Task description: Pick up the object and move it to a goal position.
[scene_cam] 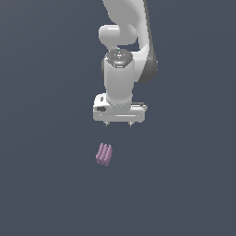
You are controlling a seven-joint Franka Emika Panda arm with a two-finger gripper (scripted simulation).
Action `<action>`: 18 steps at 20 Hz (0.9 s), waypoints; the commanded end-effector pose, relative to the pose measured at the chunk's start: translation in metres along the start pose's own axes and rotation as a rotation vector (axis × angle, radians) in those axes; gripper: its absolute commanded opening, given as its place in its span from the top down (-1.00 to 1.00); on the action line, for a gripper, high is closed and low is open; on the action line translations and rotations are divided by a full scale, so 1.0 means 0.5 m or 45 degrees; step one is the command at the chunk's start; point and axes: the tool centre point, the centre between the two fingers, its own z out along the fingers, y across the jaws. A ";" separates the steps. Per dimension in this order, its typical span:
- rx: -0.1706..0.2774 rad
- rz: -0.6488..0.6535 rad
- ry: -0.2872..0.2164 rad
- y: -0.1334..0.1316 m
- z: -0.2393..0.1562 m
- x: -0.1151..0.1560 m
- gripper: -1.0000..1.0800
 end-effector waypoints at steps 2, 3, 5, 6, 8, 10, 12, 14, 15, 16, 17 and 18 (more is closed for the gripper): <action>0.000 -0.001 0.000 -0.001 -0.001 0.000 -0.92; 0.001 -0.005 0.002 -0.003 -0.003 0.001 -0.92; 0.005 -0.018 0.007 -0.012 -0.010 0.002 -0.92; 0.007 -0.028 0.010 -0.019 -0.016 0.003 -0.92; 0.012 -0.045 0.017 -0.031 -0.026 0.005 -0.92; 0.015 -0.054 0.020 -0.037 -0.031 0.007 -0.92; 0.014 -0.053 0.020 -0.037 -0.031 0.007 -0.92; 0.014 -0.052 0.019 -0.036 -0.030 0.006 -0.92; 0.014 -0.052 0.019 -0.036 -0.030 0.006 -0.92; 0.014 -0.051 0.019 -0.035 -0.029 0.007 -0.92; 0.014 -0.048 0.019 -0.034 -0.028 0.009 -0.92; 0.014 -0.044 0.019 -0.033 -0.026 0.011 -0.92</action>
